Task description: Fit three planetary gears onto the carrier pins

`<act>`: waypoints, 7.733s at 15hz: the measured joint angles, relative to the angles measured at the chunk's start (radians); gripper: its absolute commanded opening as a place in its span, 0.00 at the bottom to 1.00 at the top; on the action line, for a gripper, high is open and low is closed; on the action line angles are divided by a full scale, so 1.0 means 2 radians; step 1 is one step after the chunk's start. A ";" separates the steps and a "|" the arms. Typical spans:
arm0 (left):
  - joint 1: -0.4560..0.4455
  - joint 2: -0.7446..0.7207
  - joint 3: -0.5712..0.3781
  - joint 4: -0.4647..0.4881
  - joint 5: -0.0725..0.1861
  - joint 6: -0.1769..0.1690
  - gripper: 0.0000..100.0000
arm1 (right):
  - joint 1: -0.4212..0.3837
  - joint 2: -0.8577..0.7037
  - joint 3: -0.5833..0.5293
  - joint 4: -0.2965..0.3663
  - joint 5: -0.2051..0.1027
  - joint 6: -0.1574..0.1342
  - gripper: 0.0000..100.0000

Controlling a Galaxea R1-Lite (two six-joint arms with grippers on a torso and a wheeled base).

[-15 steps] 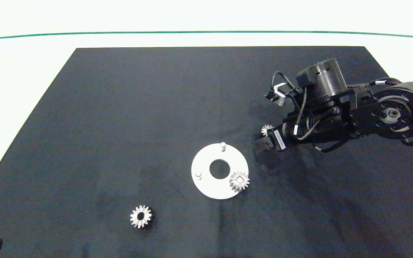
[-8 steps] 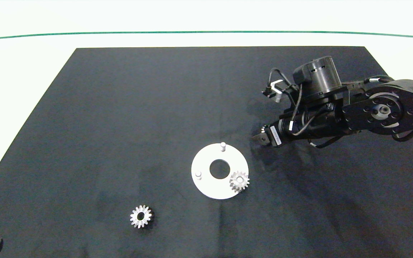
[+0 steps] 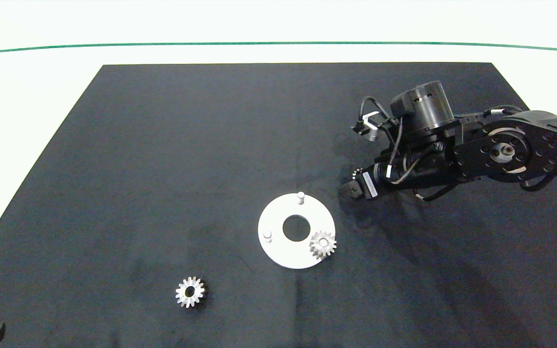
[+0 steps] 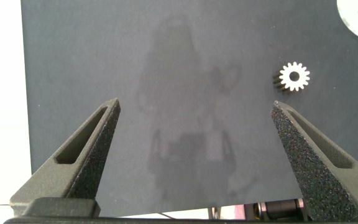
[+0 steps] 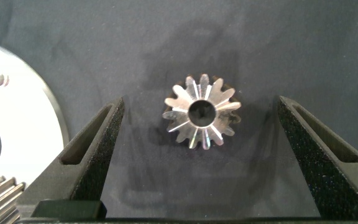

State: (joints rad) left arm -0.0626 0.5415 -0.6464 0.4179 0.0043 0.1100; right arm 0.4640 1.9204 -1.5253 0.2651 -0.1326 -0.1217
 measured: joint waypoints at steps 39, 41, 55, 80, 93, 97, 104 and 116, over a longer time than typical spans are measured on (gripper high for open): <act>-0.012 0.003 0.000 -0.001 0.000 0.000 1.00 | -0.004 -0.001 0.001 0.001 0.012 0.014 0.22; -0.011 0.004 -0.001 -0.001 0.000 0.000 1.00 | -0.003 0.000 0.006 -0.002 0.012 0.014 0.18; -0.011 0.006 0.000 -0.004 0.000 0.000 1.00 | 0.030 -0.055 0.019 0.004 0.021 0.011 0.13; -0.011 0.015 -0.003 -0.019 0.000 0.000 1.00 | 0.132 -0.015 -0.015 0.002 -0.011 -0.008 0.13; -0.012 0.021 -0.003 -0.029 0.000 0.000 1.00 | 0.134 0.006 -0.026 -0.014 -0.023 -0.027 0.13; -0.012 0.021 -0.003 -0.029 0.000 0.000 1.00 | 0.134 0.007 -0.024 -0.014 -0.024 -0.028 0.13; -0.012 0.022 -0.003 -0.036 -0.001 0.000 1.00 | 0.134 0.014 -0.026 -0.015 -0.023 -0.028 0.13; -0.012 0.026 -0.003 -0.036 -0.001 0.000 1.00 | 0.137 0.022 -0.025 -0.023 -0.023 -0.031 0.13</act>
State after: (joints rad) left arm -0.0874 0.5936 -0.6521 0.3462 0.0028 0.1100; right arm 0.7387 1.9647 -1.5745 0.2187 -0.1785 -0.1840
